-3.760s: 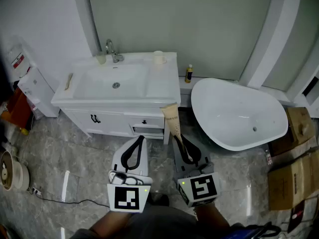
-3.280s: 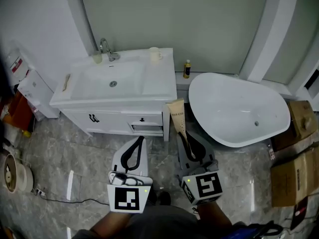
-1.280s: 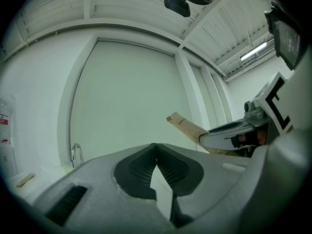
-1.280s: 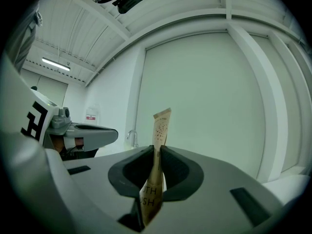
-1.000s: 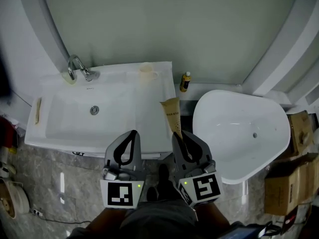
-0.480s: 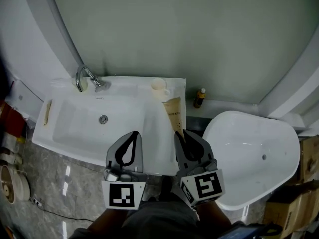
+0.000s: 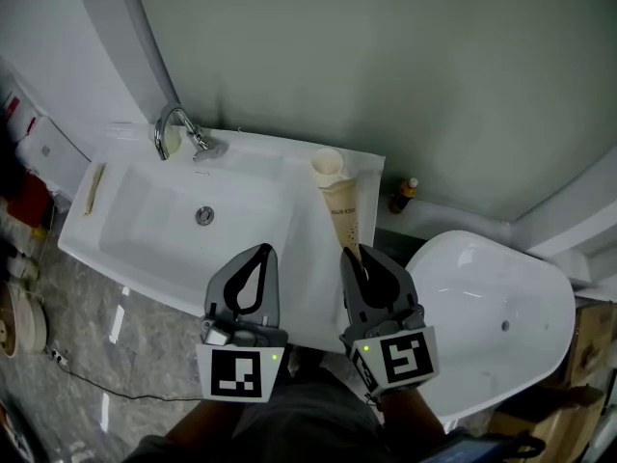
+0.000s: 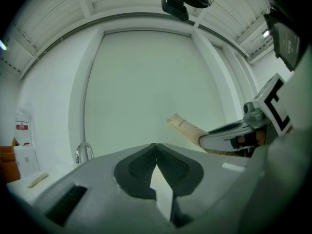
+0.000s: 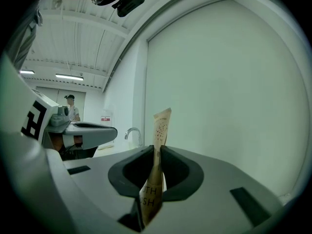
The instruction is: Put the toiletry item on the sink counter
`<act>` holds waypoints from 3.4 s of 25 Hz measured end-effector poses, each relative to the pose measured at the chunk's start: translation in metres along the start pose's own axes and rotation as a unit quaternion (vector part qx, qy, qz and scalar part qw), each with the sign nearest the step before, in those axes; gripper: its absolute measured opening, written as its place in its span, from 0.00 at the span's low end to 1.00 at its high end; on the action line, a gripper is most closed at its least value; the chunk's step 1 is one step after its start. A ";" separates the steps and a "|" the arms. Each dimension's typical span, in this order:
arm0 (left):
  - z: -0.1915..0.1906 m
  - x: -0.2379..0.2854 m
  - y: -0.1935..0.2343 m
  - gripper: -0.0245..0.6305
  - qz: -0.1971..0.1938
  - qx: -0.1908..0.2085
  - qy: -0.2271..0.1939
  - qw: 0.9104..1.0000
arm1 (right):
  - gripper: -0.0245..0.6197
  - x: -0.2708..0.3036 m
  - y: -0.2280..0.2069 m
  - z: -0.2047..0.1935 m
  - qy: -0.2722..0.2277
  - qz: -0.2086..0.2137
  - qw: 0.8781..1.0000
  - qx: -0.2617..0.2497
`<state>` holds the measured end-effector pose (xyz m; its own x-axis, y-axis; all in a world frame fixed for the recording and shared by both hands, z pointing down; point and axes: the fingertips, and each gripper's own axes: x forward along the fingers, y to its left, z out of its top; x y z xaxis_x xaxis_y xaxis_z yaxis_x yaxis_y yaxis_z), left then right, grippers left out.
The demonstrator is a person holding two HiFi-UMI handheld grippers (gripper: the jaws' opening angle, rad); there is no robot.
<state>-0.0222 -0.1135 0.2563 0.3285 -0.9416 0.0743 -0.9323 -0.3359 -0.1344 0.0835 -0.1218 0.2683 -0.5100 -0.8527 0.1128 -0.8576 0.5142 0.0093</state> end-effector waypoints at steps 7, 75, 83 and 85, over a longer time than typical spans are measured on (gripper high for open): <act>-0.012 0.029 0.020 0.05 -0.013 -0.007 0.008 1.000 | 0.11 0.032 -0.006 -0.015 0.026 -0.007 1.000 -0.006; -0.172 0.142 0.066 0.05 -0.065 -0.063 0.158 0.983 | 0.11 0.138 -0.035 -0.200 0.227 -0.019 0.971 0.070; -0.179 0.143 0.069 0.05 -0.066 -0.065 0.165 0.982 | 0.11 0.141 -0.033 -0.210 0.236 -0.022 0.969 0.073; -0.180 0.144 0.070 0.05 -0.067 -0.066 0.165 0.982 | 0.11 0.142 -0.034 -0.211 0.237 -0.023 0.968 0.073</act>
<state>-0.0670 -0.2680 0.4359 0.4023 -0.8225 0.4021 -0.9028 -0.4293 0.0254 0.0541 -0.2406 0.4939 -0.4135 -0.7179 0.5600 -0.8963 0.4290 -0.1119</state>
